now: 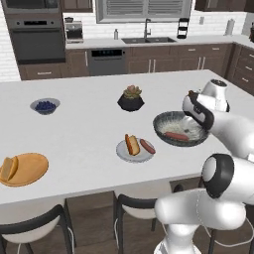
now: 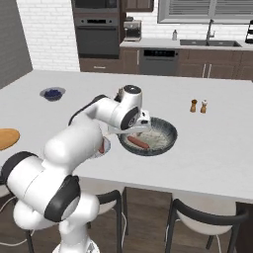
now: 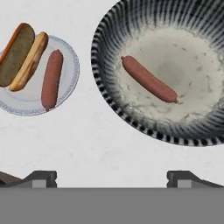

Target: Place one bun and one sausage from the bowl on each plate.

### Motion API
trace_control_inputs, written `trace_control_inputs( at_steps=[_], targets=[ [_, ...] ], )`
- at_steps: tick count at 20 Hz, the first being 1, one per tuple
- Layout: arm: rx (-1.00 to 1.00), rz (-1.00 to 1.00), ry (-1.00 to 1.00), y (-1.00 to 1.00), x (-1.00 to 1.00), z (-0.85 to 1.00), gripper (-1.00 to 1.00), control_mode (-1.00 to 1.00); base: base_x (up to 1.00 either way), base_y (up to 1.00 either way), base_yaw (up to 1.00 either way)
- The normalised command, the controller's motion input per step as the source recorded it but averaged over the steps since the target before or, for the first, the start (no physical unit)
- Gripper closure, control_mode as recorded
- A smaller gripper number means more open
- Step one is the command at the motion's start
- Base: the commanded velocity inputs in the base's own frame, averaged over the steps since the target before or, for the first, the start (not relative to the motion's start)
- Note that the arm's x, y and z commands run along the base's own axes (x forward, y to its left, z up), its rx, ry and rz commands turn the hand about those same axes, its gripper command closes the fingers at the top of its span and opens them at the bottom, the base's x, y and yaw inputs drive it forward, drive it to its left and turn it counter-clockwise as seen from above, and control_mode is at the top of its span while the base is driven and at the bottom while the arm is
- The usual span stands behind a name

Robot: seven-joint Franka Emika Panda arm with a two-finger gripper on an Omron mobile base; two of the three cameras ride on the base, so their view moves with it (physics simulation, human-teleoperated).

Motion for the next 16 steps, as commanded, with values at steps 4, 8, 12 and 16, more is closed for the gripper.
trace_control_inputs(
  at_steps=[4,8,12,16],
  targets=[
    [0.00,0.15,0.01,0.00,1.00,0.00,-1.00,-1.00,0.00,0.00,0.00],
    [0.00,0.17,0.00,0.00,0.76,-0.27,-1.00,-1.00,0.00,0.00,0.00],
    [0.00,0.19,0.02,-0.08,0.58,-0.65,-1.00,-1.00,0.00,0.00,0.00],
    [0.00,0.21,0.13,-0.33,0.42,-0.85,-1.00,-1.00,0.00,0.00,0.00]
  ],
)
